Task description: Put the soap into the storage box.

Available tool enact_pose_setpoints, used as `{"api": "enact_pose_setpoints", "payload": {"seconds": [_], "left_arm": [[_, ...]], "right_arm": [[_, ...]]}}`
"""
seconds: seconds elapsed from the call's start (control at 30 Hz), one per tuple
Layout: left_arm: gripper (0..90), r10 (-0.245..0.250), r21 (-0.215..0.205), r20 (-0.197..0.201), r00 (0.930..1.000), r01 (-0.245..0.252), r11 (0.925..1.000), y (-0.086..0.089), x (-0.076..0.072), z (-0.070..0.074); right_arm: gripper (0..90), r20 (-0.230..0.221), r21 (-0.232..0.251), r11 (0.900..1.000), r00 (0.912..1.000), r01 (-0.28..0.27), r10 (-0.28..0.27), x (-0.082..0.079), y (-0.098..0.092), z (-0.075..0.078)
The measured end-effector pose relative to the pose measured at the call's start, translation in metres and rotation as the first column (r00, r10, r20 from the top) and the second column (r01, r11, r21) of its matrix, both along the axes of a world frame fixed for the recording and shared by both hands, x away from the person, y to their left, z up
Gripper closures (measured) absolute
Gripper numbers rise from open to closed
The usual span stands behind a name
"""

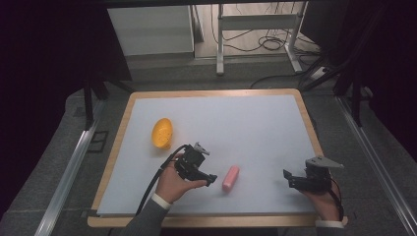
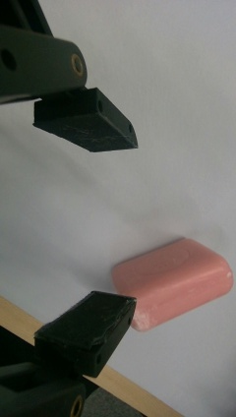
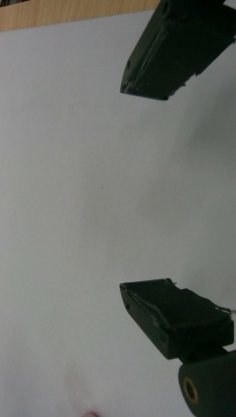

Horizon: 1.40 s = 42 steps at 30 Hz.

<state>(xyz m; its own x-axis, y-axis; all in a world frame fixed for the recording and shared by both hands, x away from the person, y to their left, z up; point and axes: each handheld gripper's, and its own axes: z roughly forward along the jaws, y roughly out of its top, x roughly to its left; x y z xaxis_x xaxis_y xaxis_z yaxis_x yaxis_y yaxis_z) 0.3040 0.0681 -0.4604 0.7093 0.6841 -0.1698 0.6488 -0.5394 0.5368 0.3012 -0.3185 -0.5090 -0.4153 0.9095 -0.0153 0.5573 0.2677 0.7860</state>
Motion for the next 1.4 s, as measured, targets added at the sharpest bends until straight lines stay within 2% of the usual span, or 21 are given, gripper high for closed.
{"api": "enact_pose_setpoints", "payload": {"seconds": [0.67, 1.17, 1.4], "left_arm": [[23.3, -0.036, 0.003, -0.019, 0.9992, 0.036, 0.9993, -0.030, 0.007, 0.001], [23.3, -0.043, 0.004, -0.043, 0.9981, 0.043, 0.9991, -0.054, 0.014, -0.004], [23.9, -0.053, 0.019, -0.054, 0.9971, 0.054, 0.9983, -0.065, 0.016, -0.009]], "right_arm": [[8.0, -0.004, -0.013, 1.000, 1.0000, 0.004, -0.004, 0.001, -0.001, -0.002], [8.0, -0.007, -0.010, 1.000, 1.0000, 0.004, -0.005, 0.001, -0.001, -0.003], [8.0, -0.008, -0.011, 1.000, 1.0000, 0.005, -0.005, 0.001, -0.002, -0.003]]}}
